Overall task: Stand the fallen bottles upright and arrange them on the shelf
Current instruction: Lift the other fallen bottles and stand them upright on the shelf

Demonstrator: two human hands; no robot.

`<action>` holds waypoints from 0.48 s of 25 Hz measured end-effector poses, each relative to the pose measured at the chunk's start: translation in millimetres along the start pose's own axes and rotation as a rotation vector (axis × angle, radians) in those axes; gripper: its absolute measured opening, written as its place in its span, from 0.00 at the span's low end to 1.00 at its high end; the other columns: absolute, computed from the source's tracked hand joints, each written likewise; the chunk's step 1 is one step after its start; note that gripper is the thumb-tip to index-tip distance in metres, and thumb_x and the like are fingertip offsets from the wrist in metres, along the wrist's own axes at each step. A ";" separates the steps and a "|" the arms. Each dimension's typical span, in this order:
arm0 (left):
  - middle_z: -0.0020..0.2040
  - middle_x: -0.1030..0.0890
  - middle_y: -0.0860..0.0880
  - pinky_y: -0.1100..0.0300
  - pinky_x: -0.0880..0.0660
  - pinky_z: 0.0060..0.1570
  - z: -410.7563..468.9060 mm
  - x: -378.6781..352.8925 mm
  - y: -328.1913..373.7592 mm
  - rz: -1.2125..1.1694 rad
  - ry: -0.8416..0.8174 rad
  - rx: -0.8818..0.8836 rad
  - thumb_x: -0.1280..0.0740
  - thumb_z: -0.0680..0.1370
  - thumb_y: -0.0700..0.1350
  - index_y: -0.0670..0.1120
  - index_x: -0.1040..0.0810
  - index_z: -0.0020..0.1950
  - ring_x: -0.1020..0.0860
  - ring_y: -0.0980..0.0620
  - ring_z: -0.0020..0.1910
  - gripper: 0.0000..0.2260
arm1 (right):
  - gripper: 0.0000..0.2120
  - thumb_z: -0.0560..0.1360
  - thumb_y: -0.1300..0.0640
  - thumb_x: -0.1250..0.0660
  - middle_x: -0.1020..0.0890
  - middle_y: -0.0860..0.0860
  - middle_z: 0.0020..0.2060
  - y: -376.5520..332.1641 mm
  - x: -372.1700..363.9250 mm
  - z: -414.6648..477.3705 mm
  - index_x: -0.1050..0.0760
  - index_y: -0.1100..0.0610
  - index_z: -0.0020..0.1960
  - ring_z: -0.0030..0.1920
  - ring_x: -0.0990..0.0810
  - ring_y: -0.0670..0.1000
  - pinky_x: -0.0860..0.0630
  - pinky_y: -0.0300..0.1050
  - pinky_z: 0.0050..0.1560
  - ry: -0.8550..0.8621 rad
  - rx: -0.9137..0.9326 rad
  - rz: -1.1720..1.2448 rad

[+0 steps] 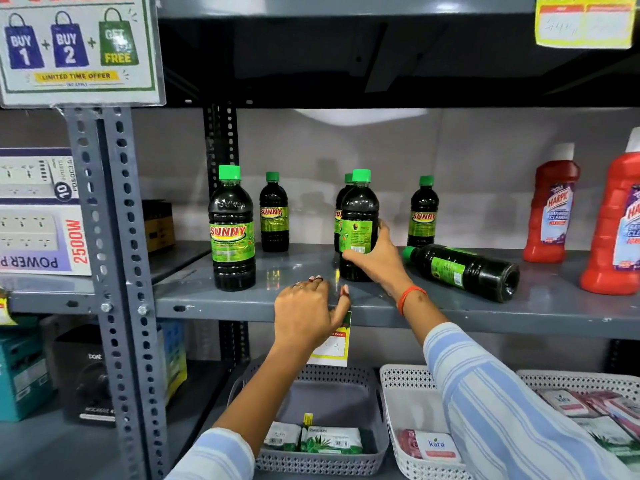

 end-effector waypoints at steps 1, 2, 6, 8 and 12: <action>0.26 0.21 0.49 0.63 0.39 0.26 0.5 0.1 -0.3 0.002 -0.002 0.002 0.45 0.74 0.56 0.45 0.26 0.29 0.23 0.49 0.25 0.20 | 0.40 0.64 0.52 0.25 0.20 0.55 0.59 -0.6 -4.0 -1.1 0.38 0.55 0.71 0.61 0.22 0.57 0.24 0.55 0.62 -0.031 -0.011 0.036; 0.26 0.21 0.49 0.63 0.38 0.26 0.8 -0.1 0.0 0.002 -0.004 0.002 0.45 0.74 0.56 0.45 0.26 0.29 0.23 0.49 0.25 0.20 | 0.38 0.64 0.51 0.25 0.21 0.55 0.58 -1.2 -5.4 -1.1 0.36 0.55 0.69 0.62 0.23 0.57 0.25 0.55 0.63 -0.037 -0.008 0.019; 0.27 0.20 0.49 0.63 0.35 0.25 -1.3 -3.7 -0.6 -0.002 -0.013 0.005 0.45 0.74 0.56 0.45 0.25 0.30 0.22 0.49 0.26 0.20 | 0.43 0.61 0.50 0.21 0.26 0.58 0.61 1.4 -0.7 0.0 0.37 0.57 0.71 0.63 0.27 0.56 0.28 0.54 0.66 0.005 0.011 -0.085; 0.28 0.20 0.49 0.63 0.33 0.25 -0.7 -3.3 -1.5 0.006 -0.006 0.008 0.45 0.74 0.55 0.46 0.24 0.30 0.22 0.49 0.26 0.20 | 0.36 0.64 0.58 0.24 0.21 0.57 0.58 3.1 -4.6 -0.8 0.35 0.56 0.68 0.59 0.21 0.56 0.24 0.50 0.59 -0.049 0.001 0.084; 0.28 0.20 0.49 0.62 0.33 0.25 0.2 -4.5 -1.9 -0.002 -0.009 0.010 0.45 0.75 0.55 0.45 0.24 0.31 0.22 0.49 0.26 0.20 | 0.16 0.66 0.61 0.25 0.17 0.60 0.53 -5.1 -11.2 -3.5 0.27 0.52 0.49 0.55 0.20 0.56 0.24 0.46 0.54 -0.123 0.037 0.130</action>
Point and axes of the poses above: each hand's wrist, its own z-axis towards the middle knuckle, its own x-axis out of the back of the hand, y = z × x, the point moved 9 cm from there along z, towards the middle knuckle
